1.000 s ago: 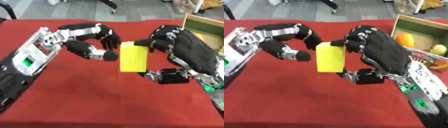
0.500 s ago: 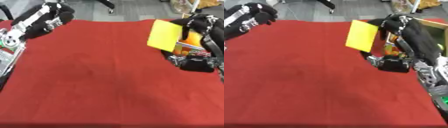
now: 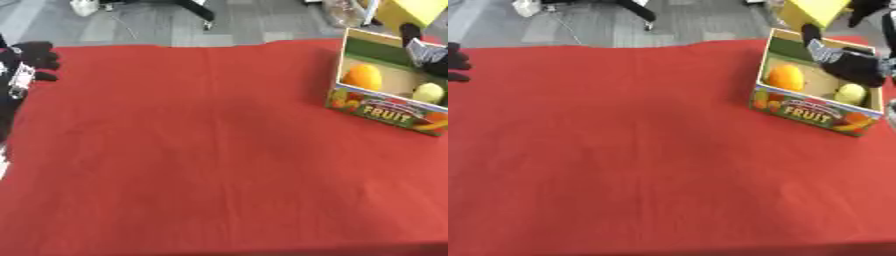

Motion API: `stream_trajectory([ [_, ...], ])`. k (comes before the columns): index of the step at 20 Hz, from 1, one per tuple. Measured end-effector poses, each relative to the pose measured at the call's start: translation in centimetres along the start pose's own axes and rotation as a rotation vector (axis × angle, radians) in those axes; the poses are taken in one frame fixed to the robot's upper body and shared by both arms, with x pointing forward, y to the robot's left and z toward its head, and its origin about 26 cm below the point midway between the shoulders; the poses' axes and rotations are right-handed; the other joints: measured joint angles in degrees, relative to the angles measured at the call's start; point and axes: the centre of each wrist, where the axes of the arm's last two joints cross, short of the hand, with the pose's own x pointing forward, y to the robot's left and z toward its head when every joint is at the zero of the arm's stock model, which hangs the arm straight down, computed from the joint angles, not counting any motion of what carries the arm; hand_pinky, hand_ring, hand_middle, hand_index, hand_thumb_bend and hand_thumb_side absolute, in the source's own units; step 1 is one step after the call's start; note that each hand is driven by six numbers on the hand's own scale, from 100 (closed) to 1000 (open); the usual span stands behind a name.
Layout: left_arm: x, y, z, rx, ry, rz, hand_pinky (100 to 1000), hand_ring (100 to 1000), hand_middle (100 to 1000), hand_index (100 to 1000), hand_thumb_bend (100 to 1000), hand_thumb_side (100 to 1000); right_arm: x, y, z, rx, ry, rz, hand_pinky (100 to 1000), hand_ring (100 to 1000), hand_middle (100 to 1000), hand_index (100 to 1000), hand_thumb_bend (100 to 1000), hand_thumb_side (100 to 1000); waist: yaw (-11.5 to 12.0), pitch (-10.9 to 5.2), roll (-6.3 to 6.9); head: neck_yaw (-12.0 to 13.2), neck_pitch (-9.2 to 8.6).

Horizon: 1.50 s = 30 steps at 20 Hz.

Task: Pick up the objects with one hand, pass them to the other hand, and then place them into the box on the other side of the table.

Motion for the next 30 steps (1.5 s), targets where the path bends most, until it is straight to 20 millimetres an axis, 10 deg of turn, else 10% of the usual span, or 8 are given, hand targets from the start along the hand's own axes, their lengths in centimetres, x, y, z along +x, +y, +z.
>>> stream_trajectory([
  [9,-1.2,-2.5,2.8,0.042,0.01,0.099,668,687,634,784,491,863,-10.3,-0.5,-1.9,0.011,0.341,0.071,581,648,343,412,261,397,2.8,0.07,0.0,-2.7,-0.04],
  [16,-1.9,-4.7,3.8,0.032,0.029,0.184,668,687,635,786,478,877,-16.3,0.4,1.3,0.088,0.555,0.171,603,675,375,519,322,464,4.6,0.08,0.0,-3.9,-0.05],
  [30,-2.0,-5.6,4.2,0.016,0.026,0.215,670,690,638,789,472,884,-19.2,1.0,5.0,0.26,0.598,0.255,686,757,495,877,781,676,4.7,0.08,0.0,-4.1,-0.01],
])
